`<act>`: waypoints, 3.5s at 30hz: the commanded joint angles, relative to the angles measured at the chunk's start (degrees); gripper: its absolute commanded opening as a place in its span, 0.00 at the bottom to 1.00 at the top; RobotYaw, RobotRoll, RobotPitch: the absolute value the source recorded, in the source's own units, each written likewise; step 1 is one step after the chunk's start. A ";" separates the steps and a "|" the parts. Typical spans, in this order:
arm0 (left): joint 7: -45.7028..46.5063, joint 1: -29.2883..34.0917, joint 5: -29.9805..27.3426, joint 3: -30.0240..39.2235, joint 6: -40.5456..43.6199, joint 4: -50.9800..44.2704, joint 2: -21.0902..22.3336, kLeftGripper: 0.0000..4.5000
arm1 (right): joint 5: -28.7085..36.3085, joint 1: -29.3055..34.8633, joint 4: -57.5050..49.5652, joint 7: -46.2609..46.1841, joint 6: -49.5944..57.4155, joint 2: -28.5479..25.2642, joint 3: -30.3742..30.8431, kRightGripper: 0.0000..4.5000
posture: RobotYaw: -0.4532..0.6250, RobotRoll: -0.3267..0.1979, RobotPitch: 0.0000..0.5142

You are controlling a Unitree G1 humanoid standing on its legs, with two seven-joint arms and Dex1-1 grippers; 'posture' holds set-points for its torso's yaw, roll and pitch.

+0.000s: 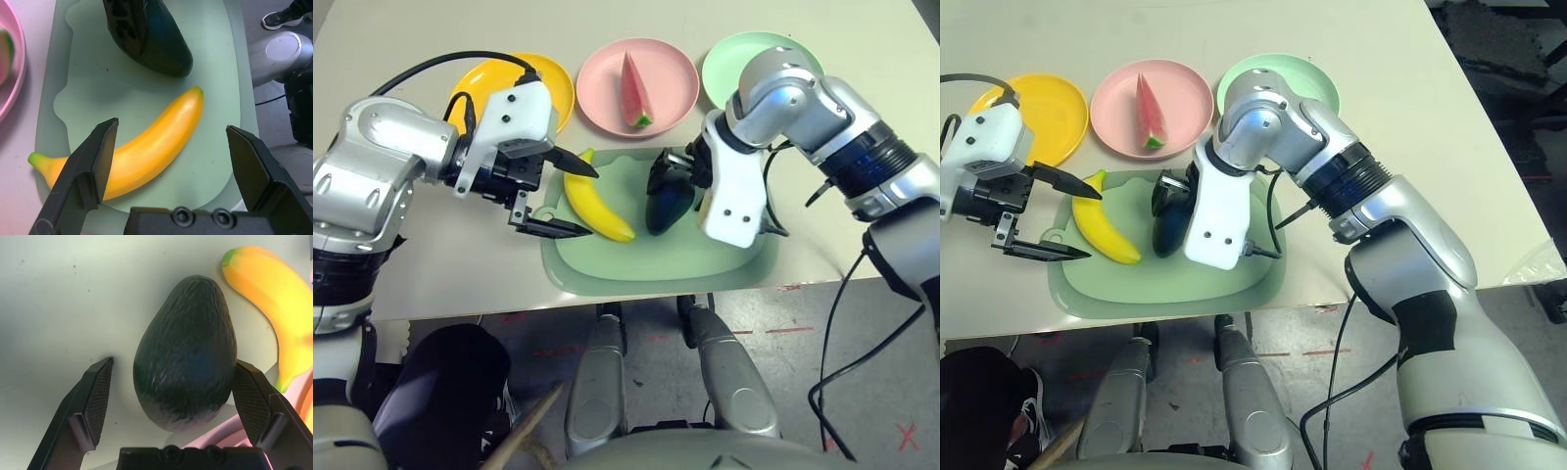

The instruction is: Place the fruits into color-matched plates.

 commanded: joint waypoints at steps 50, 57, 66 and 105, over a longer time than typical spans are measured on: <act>-1.88 2.50 -0.44 0.26 -1.61 -1.66 1.27 1.00 | -0.86 3.24 -9.51 2.97 24.61 -0.45 -2.08 0.66 | 0.39 0.62 0.84; -0.12 1.59 -1.47 1.20 -2.90 -0.54 -1.09 1.00 | -0.71 -0.35 -3.93 2.97 24.21 -0.53 -3.55 0.66 | 0.37 0.62 0.84; 5.89 -1.48 -0.13 2.91 -6.55 1.70 -5.49 1.00 | -5.99 -9.51 14.83 -0.96 21.76 0.58 -6.94 0.66 | 0.38 0.62 0.83; 17.59 1.94 -2.31 7.31 -1.03 0.32 -6.38 1.00 | -32.08 -18.65 51.26 -32.67 22.79 -1.97 -7.54 0.99 | 0.41 0.62 0.82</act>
